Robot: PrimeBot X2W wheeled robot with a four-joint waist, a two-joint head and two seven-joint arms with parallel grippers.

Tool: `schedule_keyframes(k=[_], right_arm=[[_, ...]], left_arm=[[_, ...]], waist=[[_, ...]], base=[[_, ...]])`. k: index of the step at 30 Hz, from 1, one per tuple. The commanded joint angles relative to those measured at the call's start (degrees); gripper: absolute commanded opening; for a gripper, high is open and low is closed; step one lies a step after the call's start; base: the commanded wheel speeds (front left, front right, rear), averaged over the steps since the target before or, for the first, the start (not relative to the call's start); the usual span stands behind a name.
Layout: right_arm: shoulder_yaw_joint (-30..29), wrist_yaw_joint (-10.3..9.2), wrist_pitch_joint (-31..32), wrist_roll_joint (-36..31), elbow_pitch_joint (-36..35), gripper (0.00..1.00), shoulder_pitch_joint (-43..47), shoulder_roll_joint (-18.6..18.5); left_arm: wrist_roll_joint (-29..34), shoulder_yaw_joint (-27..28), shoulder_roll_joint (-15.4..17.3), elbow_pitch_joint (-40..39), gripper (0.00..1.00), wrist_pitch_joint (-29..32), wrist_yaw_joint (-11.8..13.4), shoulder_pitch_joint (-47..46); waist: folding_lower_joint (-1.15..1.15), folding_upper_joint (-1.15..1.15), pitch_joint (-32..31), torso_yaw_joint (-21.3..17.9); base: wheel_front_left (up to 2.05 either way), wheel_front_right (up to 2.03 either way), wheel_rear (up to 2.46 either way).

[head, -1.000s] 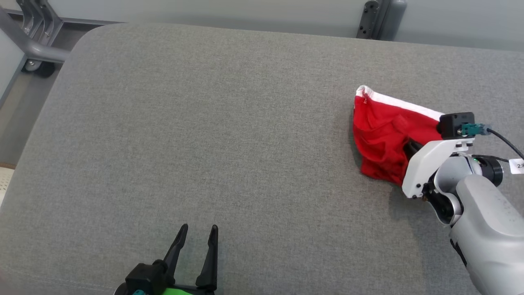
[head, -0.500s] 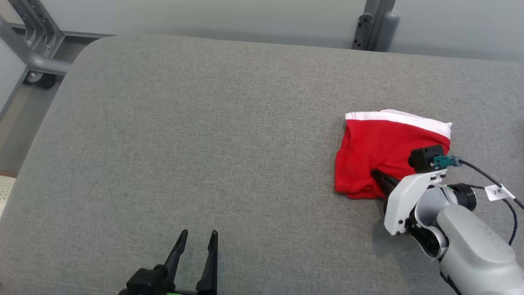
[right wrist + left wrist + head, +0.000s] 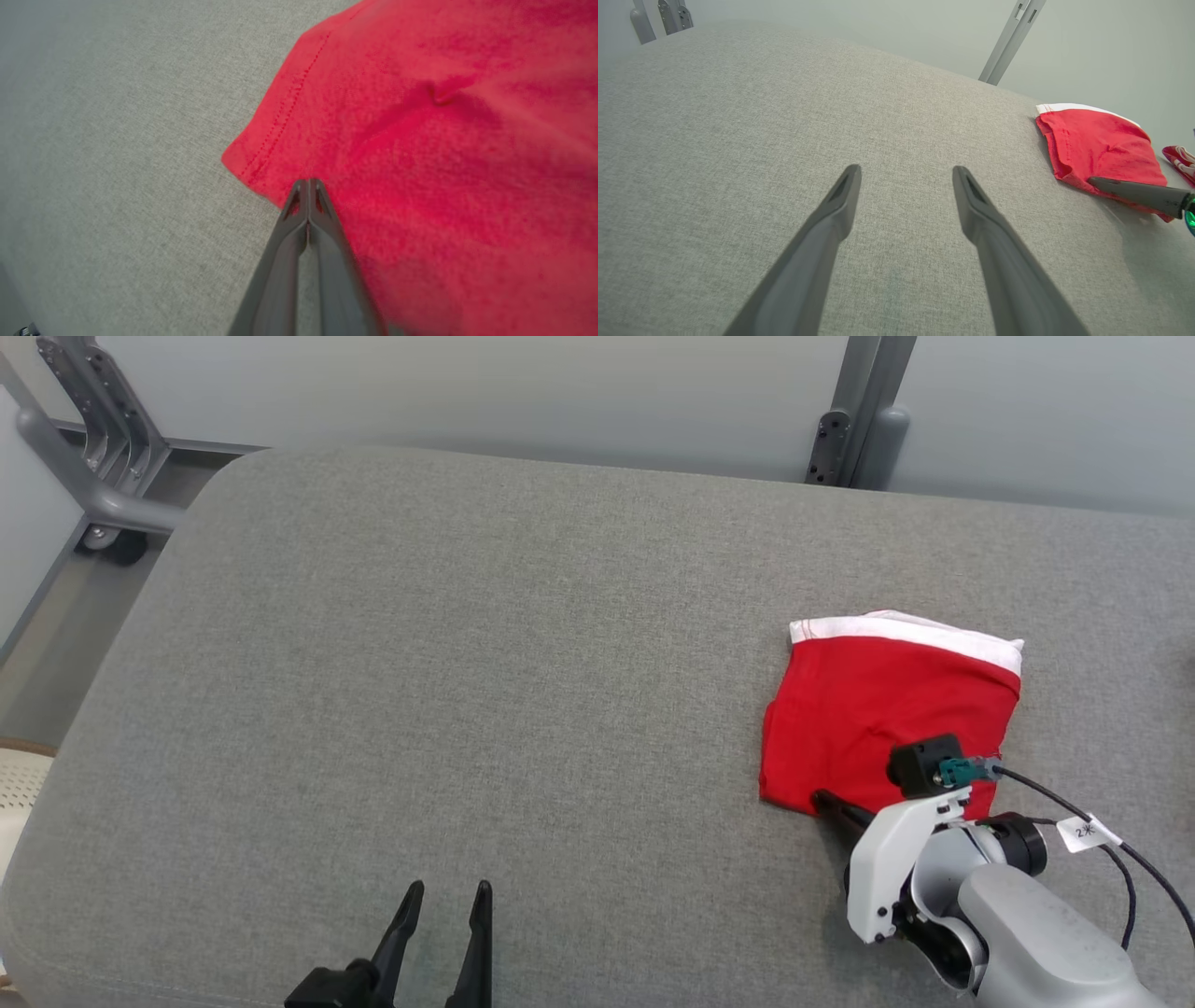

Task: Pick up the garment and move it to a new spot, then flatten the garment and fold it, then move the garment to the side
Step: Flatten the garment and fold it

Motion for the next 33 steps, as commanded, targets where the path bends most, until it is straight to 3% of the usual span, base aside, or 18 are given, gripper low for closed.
schedule_keyframes(k=[1,8,12,13,15,16,24,33], right_arm=[[0.51,0.01,-0.38,-0.39,0.0,0.0,1.47,-0.1],[1.94,0.01,-2.29,-1.43,-1.69,0.0,5.22,-0.91],[-2.96,0.0,-7.74,-3.34,-5.03,0.0,6.76,-2.7],[-4.97,0.0,-9.25,-4.33,-5.9,0.06,7.41,-3.11],[-9.11,0.0,-11.8,-6.31,-7.84,0.5,8.8,-3.55],[-11.73,0.0,-13.31,-7.84,-8.96,1.0,9.55,-3.98],[-31.02,-0.03,-19.21,-18.92,-19.73,1.0,21.96,-1.34],[-45.36,0.0,-19.32,-31.6,-27.67,1.0,32.81,9.3]], left_arm=[[-0.32,0.32,0.04,0.01,1.0,-0.16,0.34,0.97],[-0.17,1.99,0.05,-0.2,1.0,-0.16,0.74,4.2],[0.28,4.04,0.05,-1.41,1.0,-0.16,0.96,5.64],[0.46,4.62,0.05,-1.79,1.0,-0.16,1.01,6.0],[0.8,5.82,0.05,-2.27,1.0,-0.15,1.06,6.63],[0.96,6.61,0.05,-2.58,1.0,-0.15,1.04,6.82],[3.09,11.79,0.05,-3.94,1.0,-0.15,0.45,7.52],[6.99,13.35,0.06,-0.5,1.0,-0.16,-1.95,6.32]], waist=[[0.0,0.0,-1.05,-0.25],[0.0,0.0,-5.71,-2.5],[0.0,0.0,-7.53,-4.09],[0.0,0.0,-7.87,-4.49],[0.0,0.0,-8.43,-5.18],[0.0,0.0,-8.71,-5.47],[0.0,0.0,-10.11,-5.88],[0.0,0.0,-10.25,-4.94]], base=[[0.0,0.0,0.0],[0.0,0.0,0.0],[0.0,0.0,0.0],[0.0,0.0,0.0],[0.0,0.0,0.0],[0.0,0.0,0.0],[0.0,0.0,0.0],[0.0,0.0,0.0]])
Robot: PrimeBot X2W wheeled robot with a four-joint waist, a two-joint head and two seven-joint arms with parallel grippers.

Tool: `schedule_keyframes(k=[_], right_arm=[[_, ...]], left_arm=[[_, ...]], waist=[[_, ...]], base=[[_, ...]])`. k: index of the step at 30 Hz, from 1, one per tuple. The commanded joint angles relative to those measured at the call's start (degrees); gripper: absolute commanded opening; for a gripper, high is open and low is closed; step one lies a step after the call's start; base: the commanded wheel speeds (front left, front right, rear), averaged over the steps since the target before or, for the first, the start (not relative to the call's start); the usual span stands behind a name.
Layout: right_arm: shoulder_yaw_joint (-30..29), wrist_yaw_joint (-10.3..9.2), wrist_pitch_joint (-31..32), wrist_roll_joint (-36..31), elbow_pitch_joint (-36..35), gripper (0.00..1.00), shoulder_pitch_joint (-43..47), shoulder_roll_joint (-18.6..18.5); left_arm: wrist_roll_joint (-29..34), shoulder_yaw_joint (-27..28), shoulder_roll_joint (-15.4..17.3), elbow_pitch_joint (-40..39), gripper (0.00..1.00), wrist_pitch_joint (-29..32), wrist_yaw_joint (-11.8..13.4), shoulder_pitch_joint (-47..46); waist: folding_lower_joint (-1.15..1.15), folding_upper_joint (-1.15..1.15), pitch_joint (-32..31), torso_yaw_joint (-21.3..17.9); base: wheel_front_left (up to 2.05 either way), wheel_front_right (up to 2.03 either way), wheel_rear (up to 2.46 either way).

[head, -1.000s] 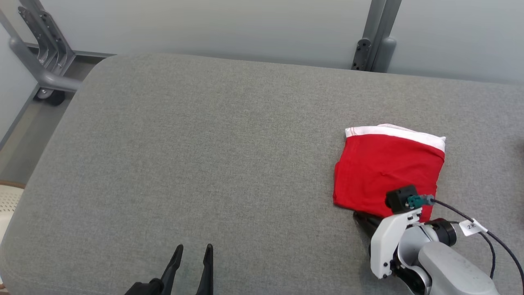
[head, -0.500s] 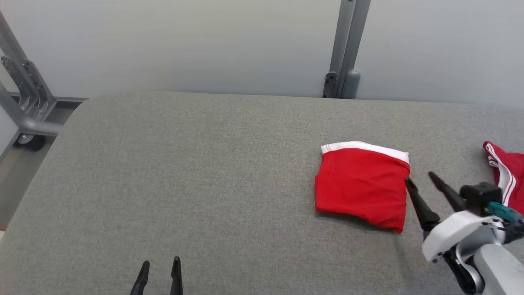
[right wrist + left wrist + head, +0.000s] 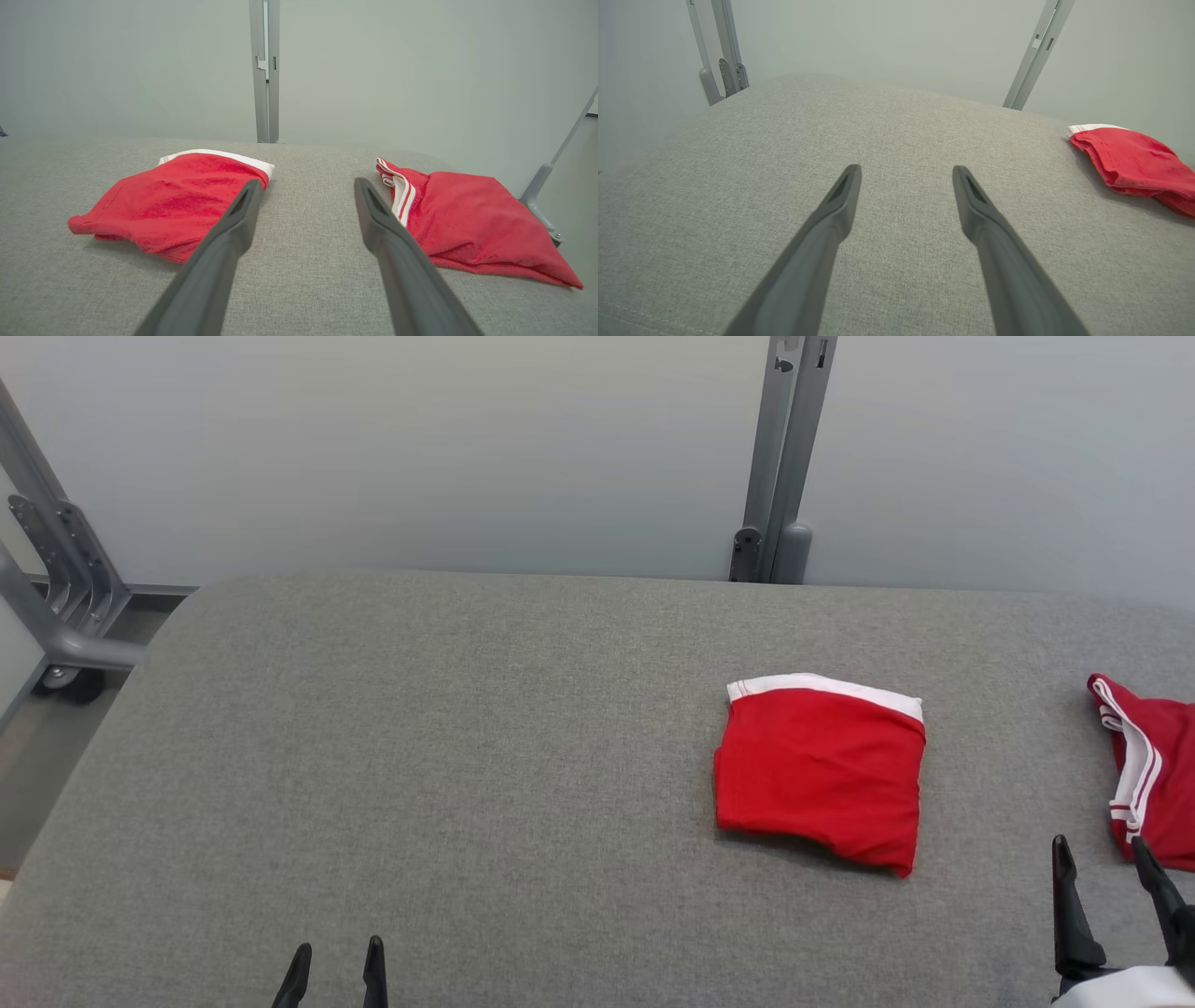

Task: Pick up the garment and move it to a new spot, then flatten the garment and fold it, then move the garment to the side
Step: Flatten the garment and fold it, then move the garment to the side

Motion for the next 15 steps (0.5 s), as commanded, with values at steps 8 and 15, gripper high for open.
schedule_keyframes(k=[8,15], right_arm=[[-2.05,-0.03,-0.23,-2.25,0.93,1.0,0.82,3.98],[1.69,-0.02,-0.22,3.61,3.72,1.0,-4.74,4.2]], left_arm=[[1.05,0.6,0.09,0.3,1.0,-0.15,-1.07,-2.16],[1.11,0.77,0.09,-0.89,1.0,-0.14,-1.26,-2.9]], waist=[[0.0,0.0,0.82,-0.61],[0.0,0.0,2.27,-1.46]], base=[[0.0,0.0,0.0],[0.0,0.0,0.0]])
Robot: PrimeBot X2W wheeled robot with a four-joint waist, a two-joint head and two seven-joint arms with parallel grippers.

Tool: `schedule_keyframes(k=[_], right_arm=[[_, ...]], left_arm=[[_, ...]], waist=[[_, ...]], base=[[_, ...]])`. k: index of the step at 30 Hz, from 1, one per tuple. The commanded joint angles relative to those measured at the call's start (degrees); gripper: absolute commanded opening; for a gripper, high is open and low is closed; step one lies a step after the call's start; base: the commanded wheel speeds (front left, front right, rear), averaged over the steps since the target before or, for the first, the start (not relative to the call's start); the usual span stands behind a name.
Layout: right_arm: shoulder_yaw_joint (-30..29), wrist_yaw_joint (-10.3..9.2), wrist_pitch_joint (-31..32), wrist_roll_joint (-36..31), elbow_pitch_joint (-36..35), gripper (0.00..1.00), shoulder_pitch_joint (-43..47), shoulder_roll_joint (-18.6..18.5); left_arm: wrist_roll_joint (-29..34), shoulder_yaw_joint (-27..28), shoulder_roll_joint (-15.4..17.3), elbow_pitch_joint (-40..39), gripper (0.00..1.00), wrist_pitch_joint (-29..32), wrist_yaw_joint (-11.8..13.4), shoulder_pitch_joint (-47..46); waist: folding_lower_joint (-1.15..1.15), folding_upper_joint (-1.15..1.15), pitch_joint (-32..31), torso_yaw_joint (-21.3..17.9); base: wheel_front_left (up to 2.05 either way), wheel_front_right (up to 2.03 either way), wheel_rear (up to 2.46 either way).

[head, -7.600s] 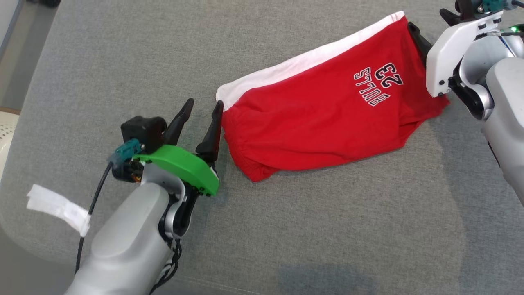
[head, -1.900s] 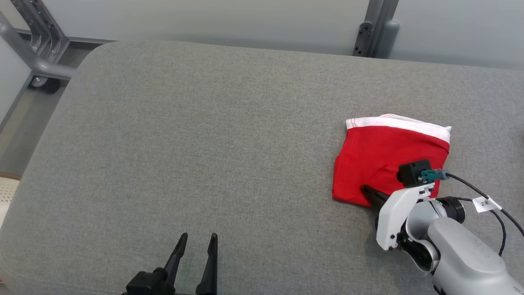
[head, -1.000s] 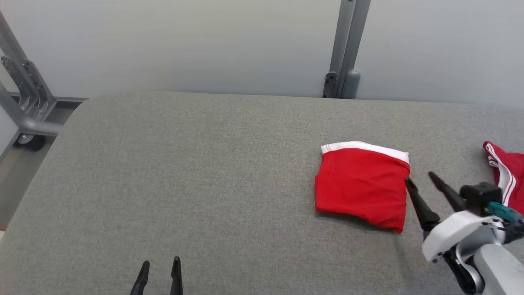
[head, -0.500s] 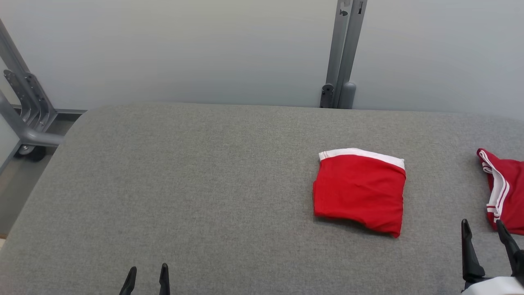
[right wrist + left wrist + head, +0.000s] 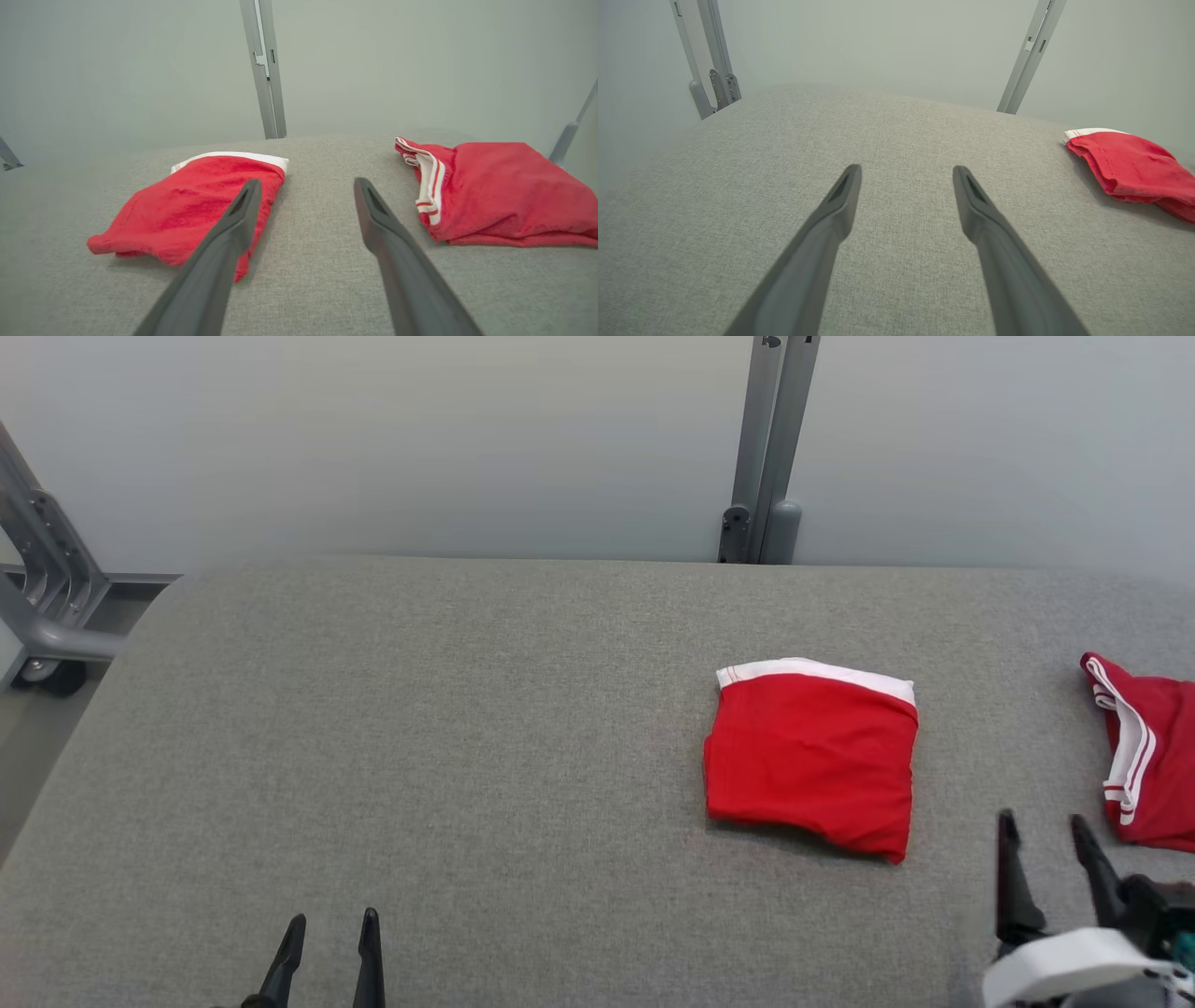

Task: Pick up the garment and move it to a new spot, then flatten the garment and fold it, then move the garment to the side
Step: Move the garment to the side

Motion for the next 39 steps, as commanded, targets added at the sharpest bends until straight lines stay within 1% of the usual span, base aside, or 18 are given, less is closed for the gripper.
schedule_keyframes(k=[1,3,4,5,6,8,10,12,15,18,25,27,29,31,33,36,39], right_arm=[[2.28,-0.01,0.98,2.0,0.96,1.0,-2.63,-1.42],[3.52,-0.04,6.28,5.98,1.98,1.0,-6.45,-2.84],[2.66,-0.04,8.72,7.94,2.02,1.0,-8.66,-2.83],[1.17,-0.04,12.18,10.41,2.62,1.0,-10.96,-2.36],[1.03,0.01,16.4,11.72,3.15,1.0,-12.95,-2.21],[0.24,-0.02,24.16,11.4,4.21,1.0,-17.0,-3.82],[-0.4,-0.01,30.74,12.14,5.71,1.0,-20.71,-3.49],[-1.16,-0.01,35.22,10.73,7.87,1.0,-23.24,-3.59],[-1.83,0.0,38.59,8.88,11.56,1.0,-25.44,-3.26],[-2.45,0.0,39.62,8.1,15.84,1.0,-27.35,-2.2],[-0.37,0.0,38.2,12.25,24.26,1.0,-30.7,-0.31],[0.3,0.0,36.58,13.3,25.33,0.0,-32.01,-0.25],[0.97,0.0,35.24,13.75,25.77,0.0,-33.14,-0.75],[1.99,0.0,34.44,14.1,25.36,0.0,-34.66,-2.4],[3.58,-0.01,34.97,14.43,24.29,0.0,-35.94,-4.42],[6.8,-0.01,37.68,15.42,21.44,0.0,-37.89,-8.57],[9.74,-0.01,42.65,16.66,17.6,0.0,-40.09,-13.87]], left_arm=[[0.37,0.02,0.08,-0.42,1.0,-0.15,-0.19,-1.15],[0.49,-0.24,0.09,-0.64,1.0,-0.15,-0.19,-1.53],[0.55,-0.4,0.07,-0.81,1.0,-0.16,-0.24,-1.84],[0.57,-0.55,0.08,-0.97,1.0,-0.15,-0.3,-2.19],[0.64,-0.83,0.08,-1.14,1.0,-0.15,-0.38,-2.69],[0.71,-1.84,0.07,-1.43,1.0,-0.15,-0.52,-4.25],[0.45,-2.69,0.07,-1.58,1.0,-0.16,-0.53,-5.8],[-0.08,-3.48,0.09,-1.39,1.0,-0.15,-0.57,-6.85],[-0.75,-4.24,0.08,-0.96,1.0,-0.15,-0.59,-8.56],[-1.27,-4.56,0.08,-0.71,1.0,-0.15,-0.22,-9.74],[-1.87,-5.1,0.08,-0.82,1.0,-0.15,0.37,-11.21],[-1.87,-5.12,0.07,-0.85,1.0,-0.15,0.38,-11.15],[-1.8,-4.9,0.08,-0.95,1.0,-0.15,0.5,-10.89],[-1.66,-4.69,0.08,-1.1,1.0,-0.15,0.58,-10.53],[-1.41,-4.45,0.07,-1.26,1.0,-0.15,0.58,-10.36],[-1.05,-4.27,0.08,-1.47,1.0,-0.15,0.33,-10.8],[-0.86,-4.25,0.08,-1.69,1.0,-0.15,0.03,-11.95]], waist=[[0.0,0.0,0.87,-0.3],[0.0,0.0,1.72,-0.34],[0.0,0.0,2.17,-0.33],[0.0,0.0,2.72,-0.32],[0.0,0.0,3.65,-0.2],[0.0,0.0,5.94,0.44],[0.0,0.0,7.91,1.12],[0.0,0.0,9.45,1.83],[0.0,0.0,11.22,2.94],[0.0,0.0,12.68,3.74],[0.0,0.0,14.42,4.25],[0.0,0.0,14.67,3.71],[0.0,0.0,14.71,2.74],[0.0,0.0,14.86,1.42],[0.0,0.0,15.05,0.05],[0.0,0.0,15.68,-2.01],[0.0,0.0,16.66,-3.77]], base=[[0.0,0.0,0.0],[0.0,0.0,0.0],[0.0,0.0,0.0],[0.0,0.0,0.0],[0.0,0.0,0.0],[0.0,0.0,0.0],[0.0,0.0,0.0],[0.0,0.0,0.0],[0.0,0.0,0.0],[0.0,0.0,0.0],[0.0,0.0,0.0],[0.0,0.0,0.0],[0.0,0.0,0.0],[0.0,0.0,0.0],[0.0,0.0,0.0],[0.0,0.0,0.0],[0.0,0.0,0.0]])
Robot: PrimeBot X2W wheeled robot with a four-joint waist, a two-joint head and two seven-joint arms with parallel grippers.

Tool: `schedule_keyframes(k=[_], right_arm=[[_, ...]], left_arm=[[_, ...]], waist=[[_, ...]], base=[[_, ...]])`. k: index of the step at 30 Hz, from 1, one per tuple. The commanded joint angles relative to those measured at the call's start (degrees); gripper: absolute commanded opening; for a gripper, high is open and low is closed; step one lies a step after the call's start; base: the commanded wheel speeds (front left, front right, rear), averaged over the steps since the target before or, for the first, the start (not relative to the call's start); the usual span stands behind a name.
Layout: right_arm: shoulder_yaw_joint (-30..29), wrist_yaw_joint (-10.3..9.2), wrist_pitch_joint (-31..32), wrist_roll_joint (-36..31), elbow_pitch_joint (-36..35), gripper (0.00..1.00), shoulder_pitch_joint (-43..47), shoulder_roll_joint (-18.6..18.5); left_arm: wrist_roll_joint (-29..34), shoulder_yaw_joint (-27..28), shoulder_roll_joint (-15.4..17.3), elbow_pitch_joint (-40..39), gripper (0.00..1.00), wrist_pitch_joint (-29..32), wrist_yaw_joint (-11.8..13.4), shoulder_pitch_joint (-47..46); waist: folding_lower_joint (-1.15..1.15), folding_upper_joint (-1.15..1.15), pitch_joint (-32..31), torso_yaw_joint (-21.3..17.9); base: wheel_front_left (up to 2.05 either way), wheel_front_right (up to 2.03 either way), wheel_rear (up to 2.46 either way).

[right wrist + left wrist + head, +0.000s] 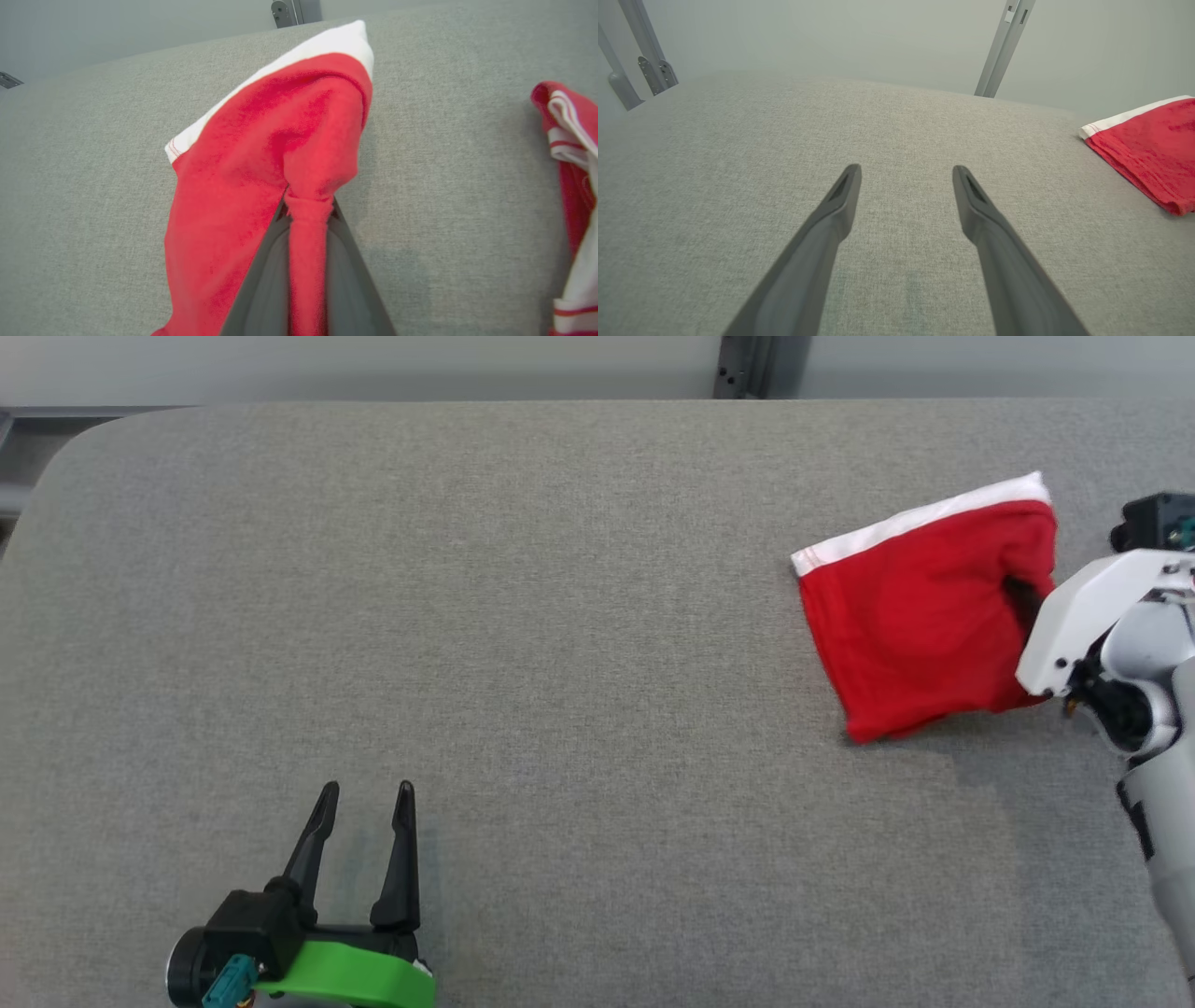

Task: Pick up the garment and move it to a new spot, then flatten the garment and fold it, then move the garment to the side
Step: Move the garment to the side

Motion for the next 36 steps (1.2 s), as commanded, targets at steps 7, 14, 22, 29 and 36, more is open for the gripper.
schedule_keyframes(k=[7,14,22,29,36], right_arm=[[1.08,0.0,12.33,1.52,-5.99,0.0,-5.46,-10.63],[-2.38,0.0,18.68,-0.01,-6.72,0.0,-7.64,-16.69],[-6.88,-0.01,22.72,-2.91,-6.76,0.0,-4.84,-21.64],[-12.08,-0.01,19.2,-10.15,-3.94,1.0,-2.13,-24.34],[-12.48,-0.01,10.74,-15.86,-5.85,1.0,-0.14,-24.29]], left_arm=[[-0.23,-0.79,0.09,-0.12,1.0,-0.14,-0.6,-3.33],[-0.35,-1.4,0.09,0.25,1.0,-0.15,-0.89,-4.48],[0.05,-0.14,0.09,0.69,1.0,-0.14,-1.12,-4.61],[-0.41,0.63,0.09,0.69,1.0,-0.14,-1.25,-4.5],[-1.21,1.62,0.09,0.55,1.0,-0.15,-1.09,-2.57]], waist=[[0.0,0.0,4.33,-3.67],[0.0,0.0,7.23,-2.84],[0.0,0.0,8.18,-1.63],[0.0,0.0,7.95,-1.58],[0.0,0.0,5.42,-2.49]], base=[[0.0,0.0,0.0],[0.0,0.0,0.0],[0.0,0.0,0.0],[0.0,0.0,0.0],[0.0,0.0,0.0]])
